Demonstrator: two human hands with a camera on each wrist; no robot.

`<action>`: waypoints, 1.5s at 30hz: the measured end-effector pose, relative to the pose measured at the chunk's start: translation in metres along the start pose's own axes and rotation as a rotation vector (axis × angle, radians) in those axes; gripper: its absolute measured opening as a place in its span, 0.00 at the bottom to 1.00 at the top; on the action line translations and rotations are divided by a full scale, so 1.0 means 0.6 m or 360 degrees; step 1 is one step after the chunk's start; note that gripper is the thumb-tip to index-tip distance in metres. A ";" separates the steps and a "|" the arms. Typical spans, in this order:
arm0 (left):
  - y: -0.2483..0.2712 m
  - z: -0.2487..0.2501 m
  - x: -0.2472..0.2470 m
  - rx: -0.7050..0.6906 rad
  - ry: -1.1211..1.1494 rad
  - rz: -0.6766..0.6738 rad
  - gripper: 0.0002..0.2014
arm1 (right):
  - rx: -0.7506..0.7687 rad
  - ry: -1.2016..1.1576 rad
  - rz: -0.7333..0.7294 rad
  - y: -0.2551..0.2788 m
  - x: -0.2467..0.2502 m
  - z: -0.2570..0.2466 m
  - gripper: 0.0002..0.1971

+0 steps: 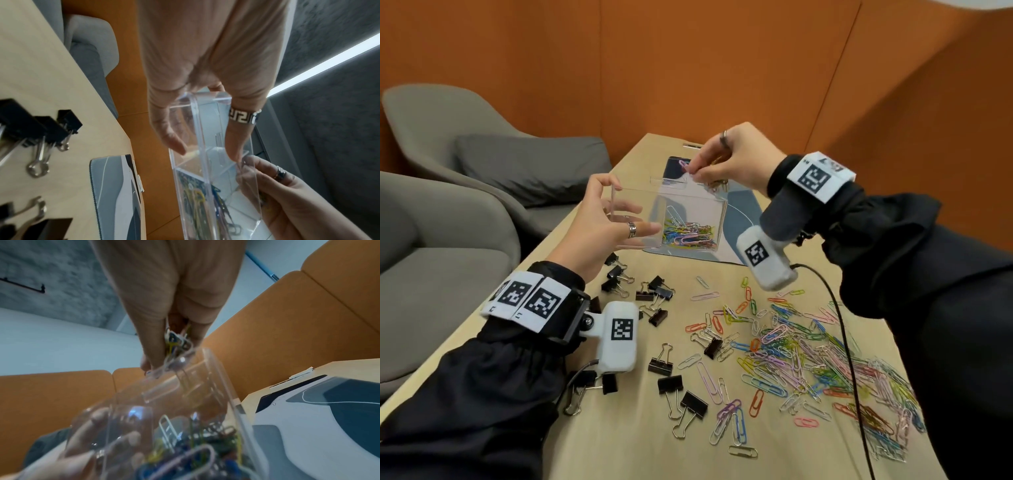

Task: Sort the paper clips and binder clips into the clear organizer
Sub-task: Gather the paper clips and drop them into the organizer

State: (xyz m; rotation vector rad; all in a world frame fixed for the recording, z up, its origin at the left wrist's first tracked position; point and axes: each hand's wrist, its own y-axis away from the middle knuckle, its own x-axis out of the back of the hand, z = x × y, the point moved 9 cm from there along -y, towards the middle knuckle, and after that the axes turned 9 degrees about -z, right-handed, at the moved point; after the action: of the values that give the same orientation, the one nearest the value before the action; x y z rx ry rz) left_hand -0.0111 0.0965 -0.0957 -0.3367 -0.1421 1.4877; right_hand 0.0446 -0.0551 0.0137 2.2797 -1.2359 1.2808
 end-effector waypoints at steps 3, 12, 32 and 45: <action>0.000 0.000 -0.001 0.0009 0.0042 -0.0028 0.33 | 0.0118 0.0058 -0.0026 0.003 -0.029 -0.007 0.04; -0.001 0.002 -0.007 -0.0010 0.0060 -0.0056 0.33 | 0.0078 -0.0045 -0.0091 0.016 -0.045 -0.002 0.10; 0.000 0.001 -0.014 -0.0011 0.0042 -0.0060 0.33 | 0.0035 0.0151 -0.0234 0.040 -0.052 0.000 0.24; -0.002 0.053 -0.107 -0.0086 0.0206 -0.0255 0.29 | -0.0173 -0.0491 0.0101 0.194 0.007 0.071 0.39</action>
State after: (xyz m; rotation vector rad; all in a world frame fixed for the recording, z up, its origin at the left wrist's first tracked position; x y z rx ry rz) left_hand -0.0251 0.0371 -0.0581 -0.4541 -0.1036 1.3015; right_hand -0.0197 -0.1525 -0.0285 2.4399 -1.4473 0.8767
